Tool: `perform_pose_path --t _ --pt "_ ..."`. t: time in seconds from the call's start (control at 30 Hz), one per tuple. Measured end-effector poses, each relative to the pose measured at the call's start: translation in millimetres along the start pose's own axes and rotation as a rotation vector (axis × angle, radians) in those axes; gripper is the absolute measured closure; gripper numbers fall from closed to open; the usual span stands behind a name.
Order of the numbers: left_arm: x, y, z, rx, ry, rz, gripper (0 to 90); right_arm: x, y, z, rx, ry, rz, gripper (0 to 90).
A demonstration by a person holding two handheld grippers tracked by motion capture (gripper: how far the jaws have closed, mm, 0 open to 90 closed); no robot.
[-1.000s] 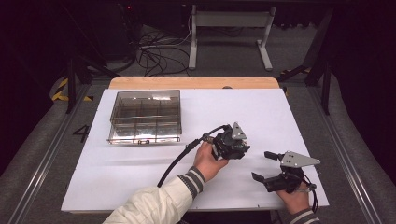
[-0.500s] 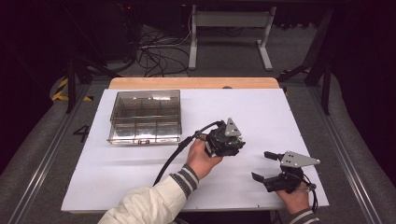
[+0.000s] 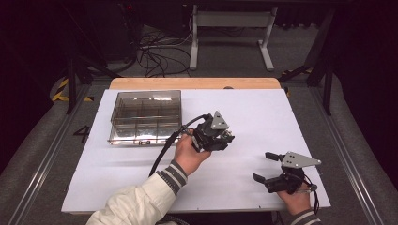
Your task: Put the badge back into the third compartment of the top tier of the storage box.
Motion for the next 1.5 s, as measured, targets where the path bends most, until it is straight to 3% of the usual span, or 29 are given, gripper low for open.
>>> perform_pose_path --t 0.73,1.5 --pt "-50.0 36.0 -8.3 -0.032 0.019 0.076 57.1 0.3 0.0 0.0 -0.001 0.002 -0.004 5.3" --pt "-86.7 66.1 -26.5 -0.080 0.044 0.134 57.1 0.6 0.7 -0.2 0.000 0.005 -0.005 5.7"
Point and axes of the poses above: each handheld gripper's, and its own axes: x roughly forward along the jaws, z roughly out of its top, y roughly to its left, the point moved 2 cm from there along x, roughly forward along the jaws, and after that the axes turned 8 degrees about -y, right-handed, at the moved point
